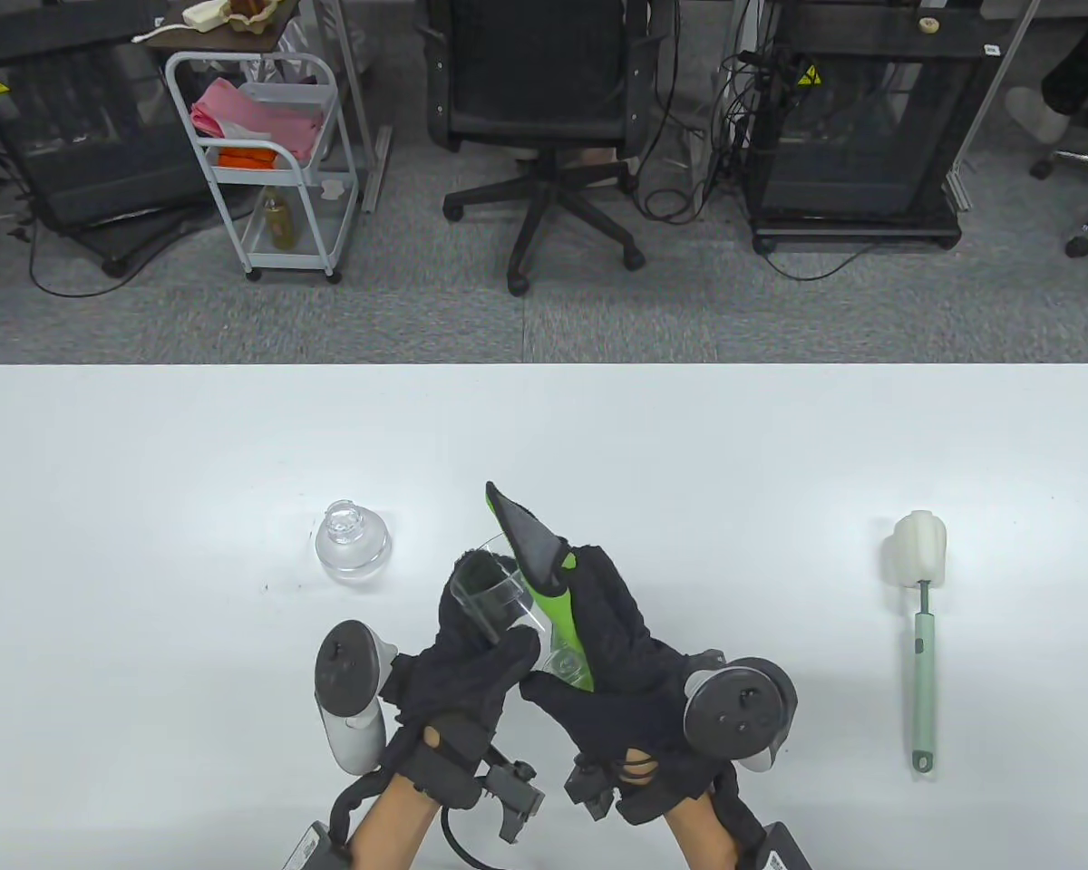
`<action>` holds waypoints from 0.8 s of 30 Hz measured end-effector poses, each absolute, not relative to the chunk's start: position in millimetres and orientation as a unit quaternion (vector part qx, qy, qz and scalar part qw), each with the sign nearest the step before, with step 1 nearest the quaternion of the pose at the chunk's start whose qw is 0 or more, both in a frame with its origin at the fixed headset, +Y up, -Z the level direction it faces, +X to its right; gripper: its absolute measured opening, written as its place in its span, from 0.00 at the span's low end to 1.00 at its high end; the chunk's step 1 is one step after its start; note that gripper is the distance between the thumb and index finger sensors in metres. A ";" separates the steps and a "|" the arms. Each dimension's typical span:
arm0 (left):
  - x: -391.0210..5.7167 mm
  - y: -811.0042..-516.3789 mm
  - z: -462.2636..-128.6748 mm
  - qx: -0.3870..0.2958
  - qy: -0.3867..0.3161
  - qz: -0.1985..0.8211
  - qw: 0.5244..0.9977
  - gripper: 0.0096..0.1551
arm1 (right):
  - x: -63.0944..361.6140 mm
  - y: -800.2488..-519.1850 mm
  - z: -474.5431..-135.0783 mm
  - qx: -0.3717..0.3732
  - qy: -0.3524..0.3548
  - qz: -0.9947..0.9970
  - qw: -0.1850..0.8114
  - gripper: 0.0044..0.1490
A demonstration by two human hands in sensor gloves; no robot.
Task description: Brush the shaker cup with the cup brush
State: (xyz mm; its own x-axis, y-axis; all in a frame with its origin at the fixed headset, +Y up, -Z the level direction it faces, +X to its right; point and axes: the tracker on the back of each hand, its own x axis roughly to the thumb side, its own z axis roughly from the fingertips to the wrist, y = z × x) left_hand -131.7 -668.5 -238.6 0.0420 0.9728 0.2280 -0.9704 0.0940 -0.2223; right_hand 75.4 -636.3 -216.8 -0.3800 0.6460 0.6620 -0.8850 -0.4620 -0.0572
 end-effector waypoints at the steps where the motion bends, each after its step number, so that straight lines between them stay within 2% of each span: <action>1: -134.1 -667.8 -239.5 0.004 -0.148 0.661 0.735 0.72 | 74.3 -634.6 -214.7 0.287 -0.227 0.818 0.444 0.56; 3: -136.9 -668.8 -241.7 -0.009 -0.157 0.694 0.703 0.71 | 75.5 -635.2 -216.0 0.288 -0.227 0.816 0.447 0.56; 5: -136.7 -670.7 -241.6 0.001 -0.163 0.706 0.689 0.71 | 76.5 -640.4 -221.7 0.290 -0.179 0.796 0.500 0.55; 7: -137.1 -670.5 -241.6 -0.007 -0.186 0.727 0.661 0.70 | 81.3 -650.5 -231.9 0.272 -0.102 0.742 0.604 0.56; 8: -136.9 -669.9 -241.9 -0.009 -0.193 0.732 0.654 0.69 | 82.1 -652.7 -233.3 0.271 -0.085 0.721 0.633 0.56; 10: -135.4 -672.7 -242.6 -0.016 -0.208 0.720 0.661 0.66 | 83.8 -651.5 -233.4 0.267 -0.106 0.733 0.617 0.55; 12: -130.2 -673.4 -240.2 -0.035 -0.197 0.728 0.655 0.68 | 81.6 -644.7 -228.6 0.289 -0.150 0.783 0.530 0.56; 15: -133.4 -674.0 -239.0 0.001 -0.146 0.688 0.711 0.73 | 74.1 -637.0 -217.4 0.297 -0.207 0.817 0.449 0.57; 17: -138.1 -675.7 -239.0 0.018 -0.129 0.697 0.705 0.72 | 72.8 -636.7 -216.0 0.302 -0.225 0.819 0.433 0.56; 19: -142.2 -675.8 -237.8 0.031 -0.117 0.705 0.699 0.71 | 72.8 -639.1 -217.3 0.307 -0.214 0.812 0.448 0.56; 20: -144.3 -675.4 -239.6 0.033 -0.142 0.700 0.699 0.72 | 74.6 -641.2 -220.1 0.303 -0.194 0.807 0.469 0.55; 23: -144.4 -673.1 -243.0 0.007 -0.198 0.737 0.646 0.73 | 80.5 -652.1 -231.2 0.290 -0.095 0.727 0.615 0.55; 24: -143.3 -673.4 -242.4 -0.001 -0.207 0.737 0.643 0.72 | 81.5 -652.9 -231.4 0.281 -0.089 0.709 0.640 0.54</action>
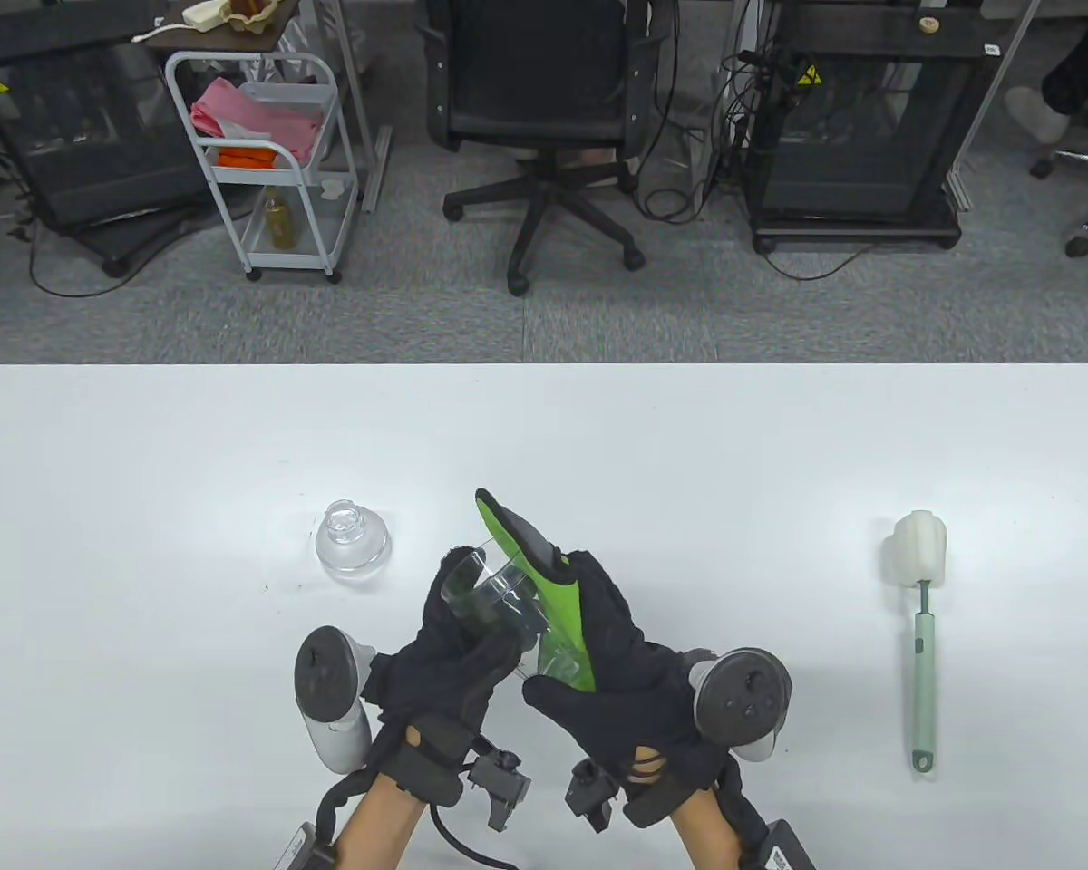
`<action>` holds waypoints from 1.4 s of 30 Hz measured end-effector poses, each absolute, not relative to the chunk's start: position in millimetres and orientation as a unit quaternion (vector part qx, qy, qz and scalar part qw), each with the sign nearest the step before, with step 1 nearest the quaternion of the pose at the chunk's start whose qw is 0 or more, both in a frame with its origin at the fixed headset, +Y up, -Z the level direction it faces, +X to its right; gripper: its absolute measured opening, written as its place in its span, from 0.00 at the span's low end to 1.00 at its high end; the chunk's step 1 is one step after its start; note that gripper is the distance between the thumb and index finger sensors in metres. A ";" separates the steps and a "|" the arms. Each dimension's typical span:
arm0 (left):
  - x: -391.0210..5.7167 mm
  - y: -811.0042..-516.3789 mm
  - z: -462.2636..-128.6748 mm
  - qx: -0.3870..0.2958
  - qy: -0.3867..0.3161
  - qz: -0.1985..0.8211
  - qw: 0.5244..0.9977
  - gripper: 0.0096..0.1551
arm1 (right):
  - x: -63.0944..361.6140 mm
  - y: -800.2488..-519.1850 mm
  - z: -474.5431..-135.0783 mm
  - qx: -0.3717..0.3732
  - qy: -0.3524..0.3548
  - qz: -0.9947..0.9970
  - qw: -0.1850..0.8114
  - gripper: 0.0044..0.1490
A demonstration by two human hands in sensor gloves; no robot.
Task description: Brush the shaker cup with the cup brush
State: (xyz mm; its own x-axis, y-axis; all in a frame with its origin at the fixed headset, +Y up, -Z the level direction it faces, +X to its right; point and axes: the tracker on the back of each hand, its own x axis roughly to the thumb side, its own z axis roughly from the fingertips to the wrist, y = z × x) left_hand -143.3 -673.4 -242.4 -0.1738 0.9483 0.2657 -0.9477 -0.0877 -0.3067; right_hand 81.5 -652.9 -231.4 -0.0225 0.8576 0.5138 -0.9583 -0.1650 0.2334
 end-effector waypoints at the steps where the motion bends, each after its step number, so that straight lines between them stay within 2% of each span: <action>1: -142.2 -673.6 -242.6 -0.002 -0.215 0.733 0.645 0.70 | 83.0 -651.5 -231.1 0.280 -0.098 0.721 0.626 0.54; 3: -138.2 -673.0 -241.7 -0.020 -0.218 0.723 0.655 0.71 | 81.5 -646.2 -227.2 0.299 -0.145 0.783 0.526 0.54; 5: -138.6 -672.2 -240.4 -0.005 -0.176 0.712 0.679 0.73 | 75.9 -641.9 -221.2 0.316 -0.179 0.814 0.454 0.56; 7: -144.8 -671.6 -241.3 0.014 -0.148 0.691 0.707 0.73 | 74.3 -642.0 -221.0 0.302 -0.175 0.810 0.471 0.55; 8: -150.0 -670.9 -242.4 0.006 -0.151 0.693 0.705 0.73 | 75.5 -646.0 -223.3 0.311 -0.151 0.796 0.497 0.53; 9: -153.3 -670.5 -242.0 0.010 -0.142 0.694 0.706 0.72 | 77.3 -648.7 -226.4 0.310 -0.138 0.783 0.522 0.46; 11: -160.8 -668.5 -245.3 0.035 -0.165 0.644 0.746 0.72 | 82.4 -656.3 -233.2 0.293 -0.083 0.732 0.609 0.37; 13: -162.6 -664.6 -245.6 0.047 -0.188 0.597 0.779 0.71 | 89.8 -662.4 -239.2 0.244 -0.065 0.693 0.675 0.32; 17: -154.5 -663.7 -248.8 0.071 -0.201 0.511 0.833 0.71 | 107.9 -659.8 -244.9 0.193 -0.101 0.751 0.623 0.26; 19: -149.3 -667.2 -252.5 0.075 -0.194 0.481 0.851 0.72 | 114.2 -659.1 -246.4 0.175 -0.108 0.748 0.631 0.27; 22: -143.6 -676.8 -266.7 0.064 -0.171 0.486 0.855 0.73 | 128.0 -655.1 -248.8 0.180 -0.128 0.724 0.653 0.32; 24: -140.6 -683.0 -277.8 0.057 -0.158 0.458 0.873 0.73 | 141.0 -650.6 -247.6 0.165 -0.162 0.732 0.641 0.34; 29: -130.5 -701.5 -310.9 0.020 -0.113 0.394 0.912 0.73 | 176.5 -651.9 -248.5 0.090 -0.214 0.749 0.621 0.37; 35: -116.5 -733.1 -345.6 -0.020 -0.064 0.343 0.937 0.73 | 198.2 -665.4 -254.1 0.026 -0.216 0.749 0.626 0.37; 42: -109.6 -760.1 -358.2 -0.041 -0.046 0.310 0.949 0.73 | 195.8 -664.8 -255.0 0.036 -0.216 0.767 0.603 0.37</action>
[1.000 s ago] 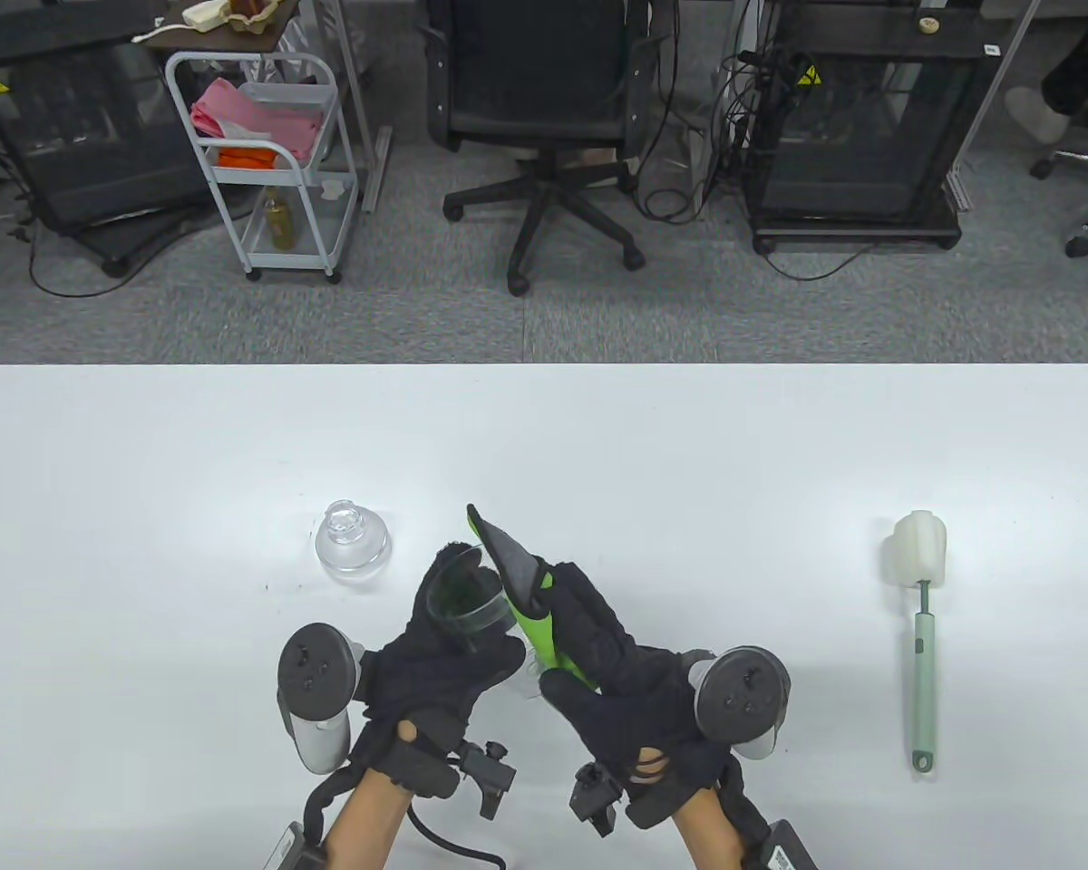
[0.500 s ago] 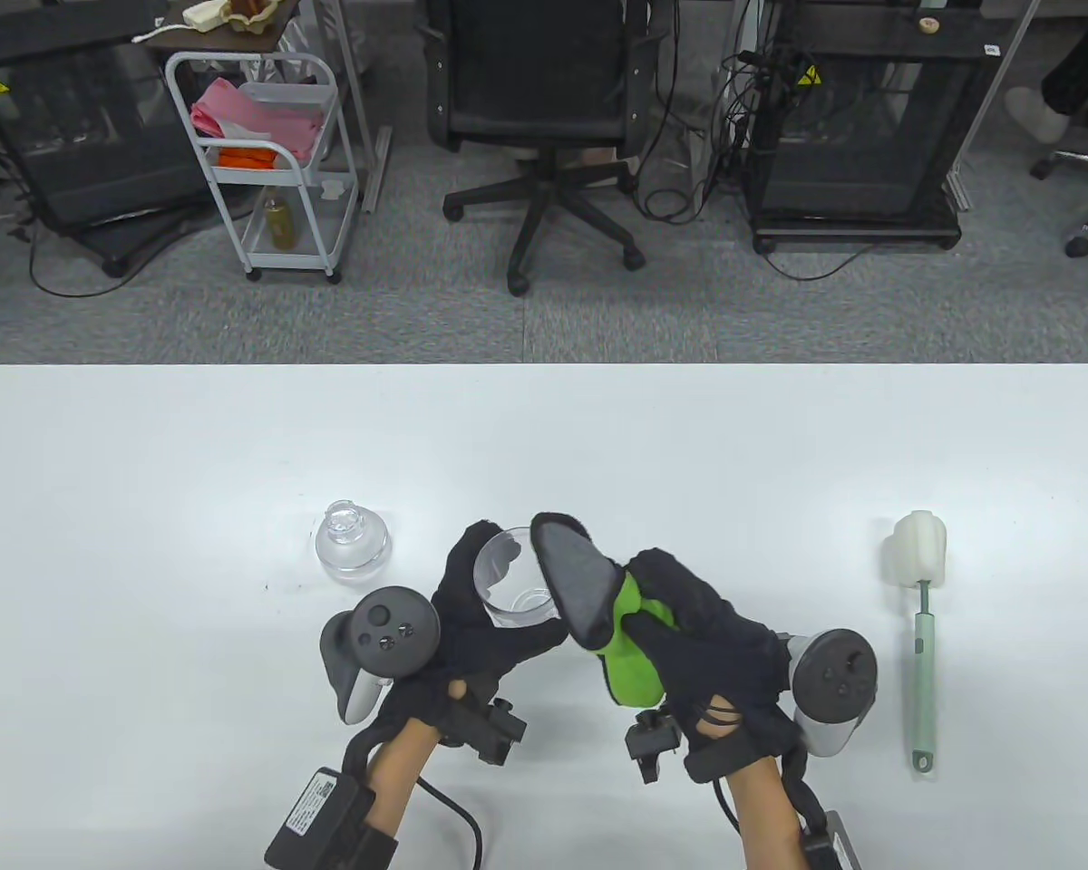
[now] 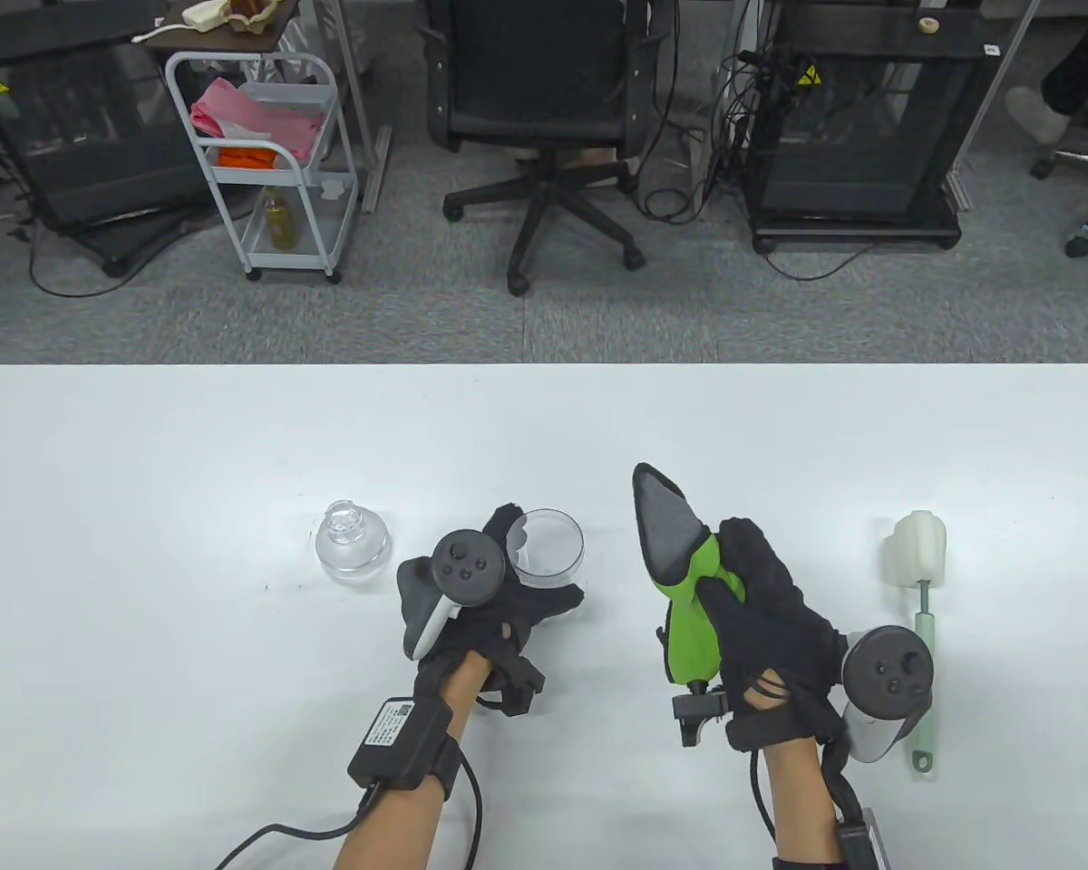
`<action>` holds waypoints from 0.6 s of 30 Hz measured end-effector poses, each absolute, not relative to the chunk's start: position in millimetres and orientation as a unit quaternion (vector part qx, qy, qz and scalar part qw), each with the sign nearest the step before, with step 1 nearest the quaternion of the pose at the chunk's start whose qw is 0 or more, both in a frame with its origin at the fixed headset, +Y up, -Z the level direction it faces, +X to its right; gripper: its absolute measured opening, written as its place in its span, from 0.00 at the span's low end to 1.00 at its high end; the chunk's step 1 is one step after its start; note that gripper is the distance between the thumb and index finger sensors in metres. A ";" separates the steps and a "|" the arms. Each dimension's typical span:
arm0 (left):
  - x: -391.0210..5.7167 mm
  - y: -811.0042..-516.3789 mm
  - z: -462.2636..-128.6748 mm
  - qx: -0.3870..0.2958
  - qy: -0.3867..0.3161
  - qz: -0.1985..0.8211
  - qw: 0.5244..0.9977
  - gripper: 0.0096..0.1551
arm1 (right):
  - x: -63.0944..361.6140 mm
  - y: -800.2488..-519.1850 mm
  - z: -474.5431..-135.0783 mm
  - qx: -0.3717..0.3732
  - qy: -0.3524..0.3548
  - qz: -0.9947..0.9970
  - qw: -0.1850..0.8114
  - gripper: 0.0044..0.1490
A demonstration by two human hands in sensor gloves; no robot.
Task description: Brush the shaker cup with the cup brush
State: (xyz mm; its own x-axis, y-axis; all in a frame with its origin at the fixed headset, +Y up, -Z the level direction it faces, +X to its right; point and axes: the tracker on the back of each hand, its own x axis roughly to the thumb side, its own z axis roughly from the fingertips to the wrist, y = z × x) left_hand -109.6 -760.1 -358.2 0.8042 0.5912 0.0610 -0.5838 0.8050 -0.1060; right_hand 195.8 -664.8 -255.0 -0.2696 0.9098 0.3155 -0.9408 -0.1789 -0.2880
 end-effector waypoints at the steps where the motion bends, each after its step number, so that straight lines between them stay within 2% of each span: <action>1: -110.2 -763.0 -358.0 -0.045 -0.048 0.313 0.948 0.73 | 195.4 -665.3 -255.3 0.036 -0.215 0.766 0.605 0.37; 5: -110.5 -764.1 -356.8 -0.061 -0.065 0.337 0.937 0.73 | 193.1 -666.3 -255.8 0.039 -0.208 0.763 0.611 0.37; 7: -111.8 -761.4 -353.9 -0.088 -0.076 0.324 0.939 0.77 | 192.3 -665.6 -255.7 0.042 -0.209 0.766 0.606 0.37; 9: -116.6 -754.0 -350.3 -0.102 -0.104 0.276 0.950 0.80 | 192.7 -665.5 -255.5 0.042 -0.211 0.765 0.607 0.36; 11: -125.5 -741.7 -347.4 -0.074 -0.106 0.199 0.971 0.79 | 193.0 -665.2 -255.0 0.042 -0.210 0.762 0.610 0.36; 14: -147.2 -722.0 -350.7 -0.058 -0.078 0.099 0.990 0.74 | 192.4 -664.0 -254.9 0.047 -0.209 0.761 0.613 0.36; 18: -179.3 -714.0 -364.5 -0.057 0.004 0.043 0.997 0.65 | 191.3 -663.2 -254.6 0.050 -0.210 0.765 0.607 0.35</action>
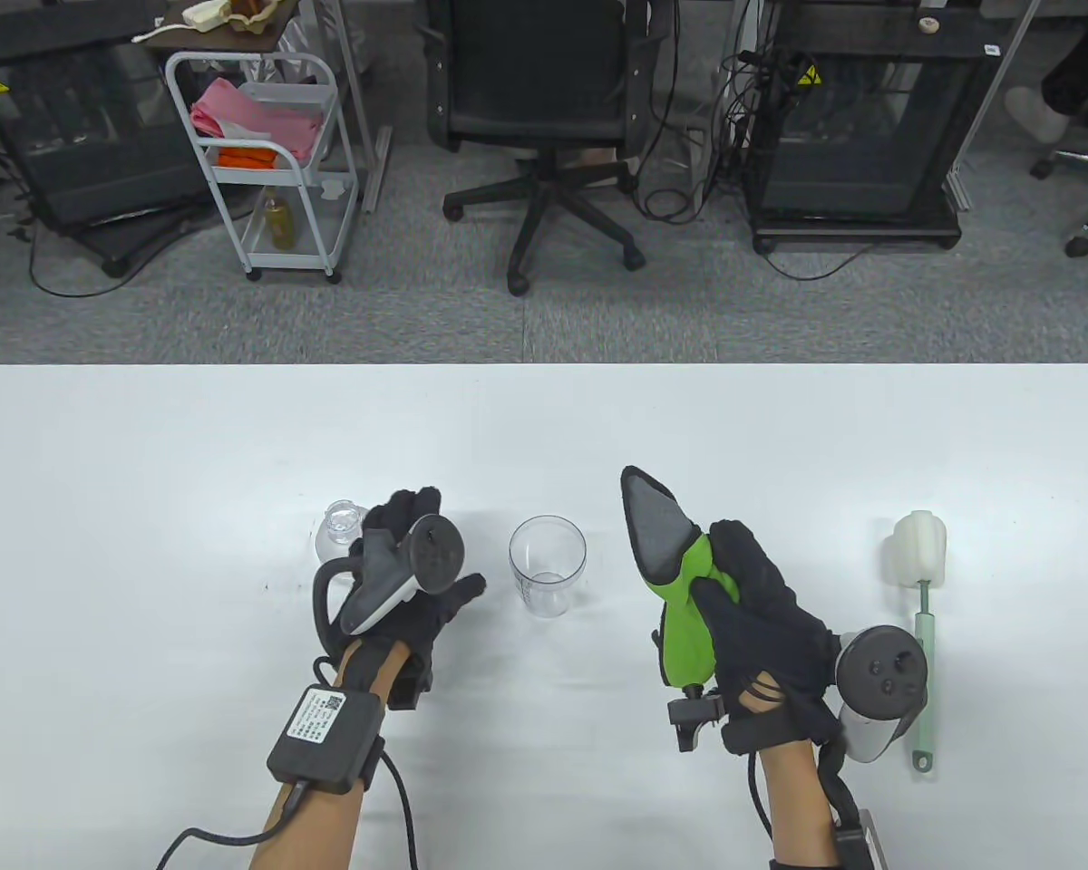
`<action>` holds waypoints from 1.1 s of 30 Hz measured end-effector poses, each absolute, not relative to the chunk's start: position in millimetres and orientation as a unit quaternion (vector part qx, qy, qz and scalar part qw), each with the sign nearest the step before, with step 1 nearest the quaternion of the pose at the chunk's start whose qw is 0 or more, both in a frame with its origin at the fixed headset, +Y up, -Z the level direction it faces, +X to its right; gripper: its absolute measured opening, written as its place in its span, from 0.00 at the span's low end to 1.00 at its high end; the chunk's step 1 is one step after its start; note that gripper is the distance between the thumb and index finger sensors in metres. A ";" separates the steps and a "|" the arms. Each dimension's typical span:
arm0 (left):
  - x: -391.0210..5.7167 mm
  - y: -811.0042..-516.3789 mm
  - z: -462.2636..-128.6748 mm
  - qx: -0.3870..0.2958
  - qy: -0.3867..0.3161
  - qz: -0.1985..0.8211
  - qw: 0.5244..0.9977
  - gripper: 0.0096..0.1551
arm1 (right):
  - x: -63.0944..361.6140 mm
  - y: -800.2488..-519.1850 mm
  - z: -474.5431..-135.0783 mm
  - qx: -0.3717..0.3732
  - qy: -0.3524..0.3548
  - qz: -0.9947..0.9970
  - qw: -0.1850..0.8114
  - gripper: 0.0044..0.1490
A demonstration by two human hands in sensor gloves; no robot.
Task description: Brush the shaker cup with the cup brush
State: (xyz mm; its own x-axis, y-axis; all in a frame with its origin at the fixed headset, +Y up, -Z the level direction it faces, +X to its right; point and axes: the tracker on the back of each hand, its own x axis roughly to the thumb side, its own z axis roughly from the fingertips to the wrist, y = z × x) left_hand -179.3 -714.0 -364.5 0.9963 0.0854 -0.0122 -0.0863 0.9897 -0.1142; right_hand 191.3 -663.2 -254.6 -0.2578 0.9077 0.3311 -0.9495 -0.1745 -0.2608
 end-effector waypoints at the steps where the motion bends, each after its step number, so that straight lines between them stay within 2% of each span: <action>1: -186.9 -716.1 -368.6 -0.051 0.019 0.048 0.997 0.64 | 191.2 -663.1 -254.9 0.051 -0.210 0.765 0.607 0.35; 9: -224.3 -742.9 -398.2 -0.092 0.138 0.000 0.986 0.52 | 196.5 -661.1 -255.5 0.050 -0.207 0.767 0.605 0.34; 12: -236.0 -752.6 -404.8 -0.101 0.153 0.031 0.982 0.47 | 196.7 -661.3 -255.7 0.049 -0.205 0.769 0.603 0.33; 17: -242.2 -752.4 -407.0 -0.034 0.181 0.048 0.982 0.34 | 197.3 -660.3 -255.7 0.049 -0.201 0.771 0.602 0.33; 21: -239.6 -748.5 -406.1 -0.032 0.173 0.002 0.984 0.34 | 196.1 -660.8 -255.9 0.050 -0.196 0.771 0.604 0.33; 26: -237.4 -730.4 -394.4 -0.001 0.147 0.059 0.987 0.35 | 191.4 -657.3 -255.9 0.088 -0.174 0.776 0.599 0.31; 33: -221.9 -666.3 -348.3 0.100 0.047 0.184 0.977 0.36 | 178.5 -656.9 -255.8 0.105 -0.158 0.808 0.558 0.23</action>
State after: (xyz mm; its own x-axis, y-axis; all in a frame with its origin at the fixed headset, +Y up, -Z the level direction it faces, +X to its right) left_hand -221.9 -666.3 -348.3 0.9283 0.3679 -0.0544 -0.3492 0.9126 0.2128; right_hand 178.5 -656.9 -255.8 -0.3547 0.8687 0.3459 -0.9350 -0.3269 -0.1376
